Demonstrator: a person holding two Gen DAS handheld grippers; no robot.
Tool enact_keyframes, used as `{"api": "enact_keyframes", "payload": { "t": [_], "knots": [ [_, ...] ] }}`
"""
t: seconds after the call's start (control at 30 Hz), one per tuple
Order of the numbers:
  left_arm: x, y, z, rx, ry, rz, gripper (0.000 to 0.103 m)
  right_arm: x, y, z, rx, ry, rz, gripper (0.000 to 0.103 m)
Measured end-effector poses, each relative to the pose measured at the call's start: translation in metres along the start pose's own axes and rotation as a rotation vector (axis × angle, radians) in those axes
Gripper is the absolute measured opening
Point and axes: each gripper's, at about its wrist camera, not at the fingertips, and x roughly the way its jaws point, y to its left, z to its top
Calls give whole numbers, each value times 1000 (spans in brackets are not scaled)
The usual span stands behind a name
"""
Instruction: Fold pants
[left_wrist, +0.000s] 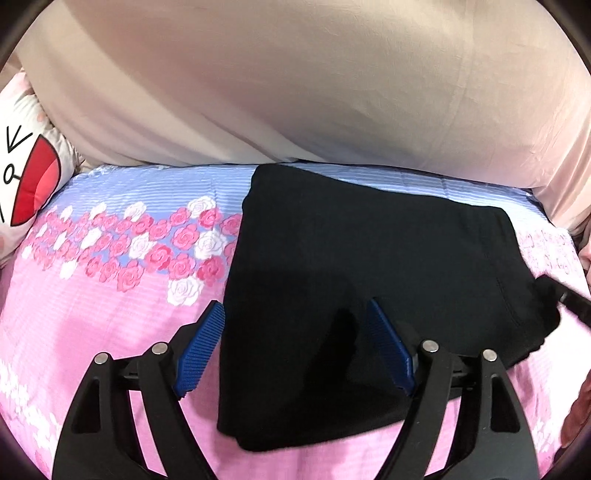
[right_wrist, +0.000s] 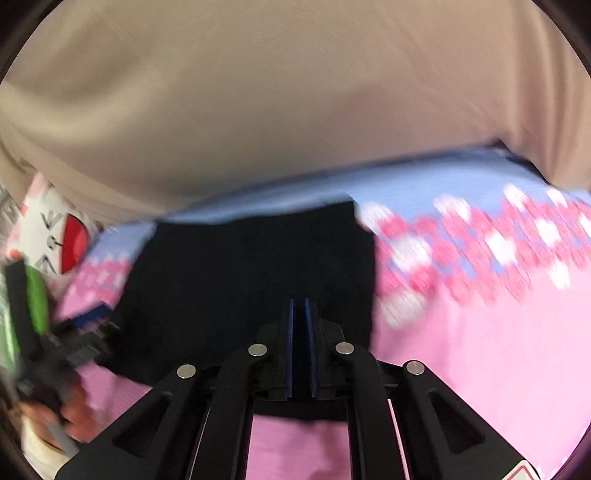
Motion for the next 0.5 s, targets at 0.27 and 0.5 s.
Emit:
{"api": "enact_keyframes", "payload": {
  "t": [0.27, 0.5],
  "knots": [
    [-10, -3, -18, 28, 21, 28, 77, -46, -23, -18, 37, -54, 21, 14],
    [-13, 11, -39, 25, 39, 40, 81, -50, -39, -51, 60, -6, 29, 27]
  ]
}}
